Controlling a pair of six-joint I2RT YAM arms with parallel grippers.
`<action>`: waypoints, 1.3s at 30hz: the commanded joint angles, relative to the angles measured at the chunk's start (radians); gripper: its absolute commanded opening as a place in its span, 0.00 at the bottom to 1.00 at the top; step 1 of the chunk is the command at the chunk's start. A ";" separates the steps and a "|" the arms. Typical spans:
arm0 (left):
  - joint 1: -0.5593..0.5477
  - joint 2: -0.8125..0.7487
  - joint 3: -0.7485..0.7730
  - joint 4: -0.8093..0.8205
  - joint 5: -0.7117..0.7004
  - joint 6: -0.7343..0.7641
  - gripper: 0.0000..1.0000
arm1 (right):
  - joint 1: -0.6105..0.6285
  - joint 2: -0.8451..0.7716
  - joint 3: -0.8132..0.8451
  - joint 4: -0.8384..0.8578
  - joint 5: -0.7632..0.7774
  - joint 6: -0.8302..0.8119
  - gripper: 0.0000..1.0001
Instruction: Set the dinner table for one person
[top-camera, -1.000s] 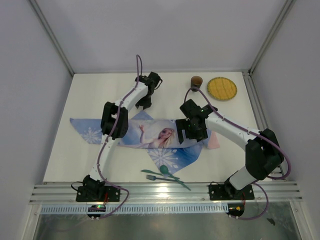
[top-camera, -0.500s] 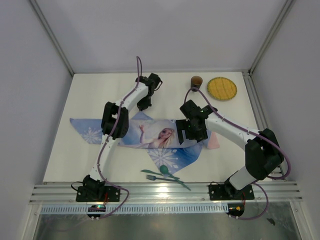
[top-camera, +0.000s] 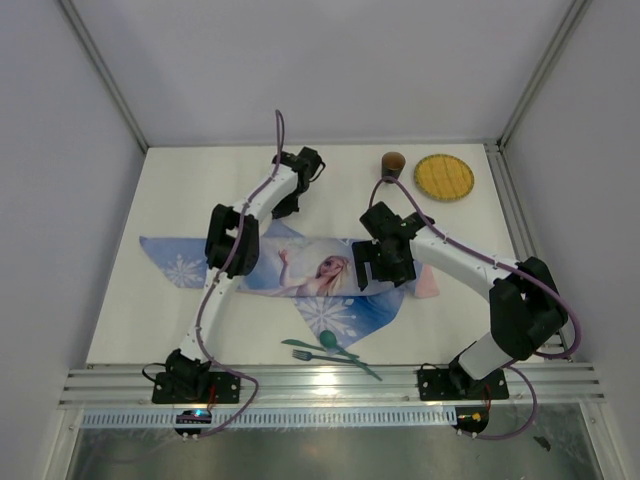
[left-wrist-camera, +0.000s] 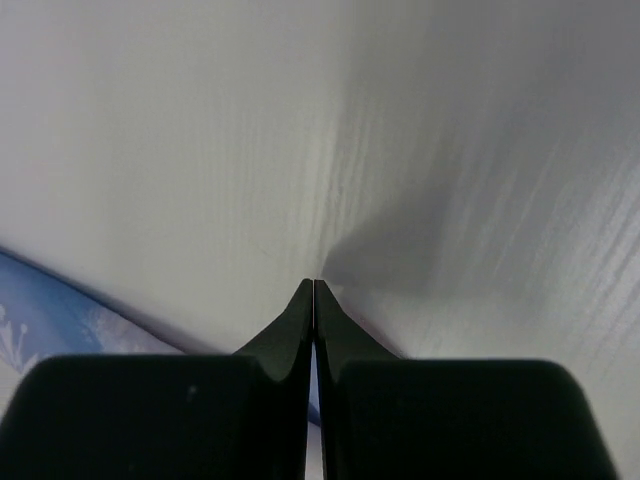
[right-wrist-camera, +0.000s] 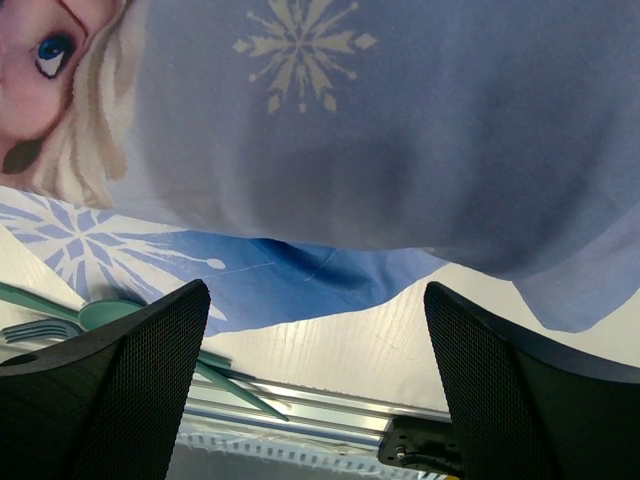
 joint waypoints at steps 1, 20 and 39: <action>0.019 -0.002 0.094 -0.058 -0.182 -0.028 0.00 | 0.008 -0.032 -0.014 0.020 0.001 0.013 0.92; 0.254 -0.221 0.103 -0.018 -0.529 -0.033 0.00 | 0.019 -0.026 -0.046 0.034 -0.001 0.020 0.92; 0.311 -0.187 0.065 -0.080 -0.328 -0.042 0.31 | 0.069 -0.038 -0.060 0.173 -0.169 -0.034 0.92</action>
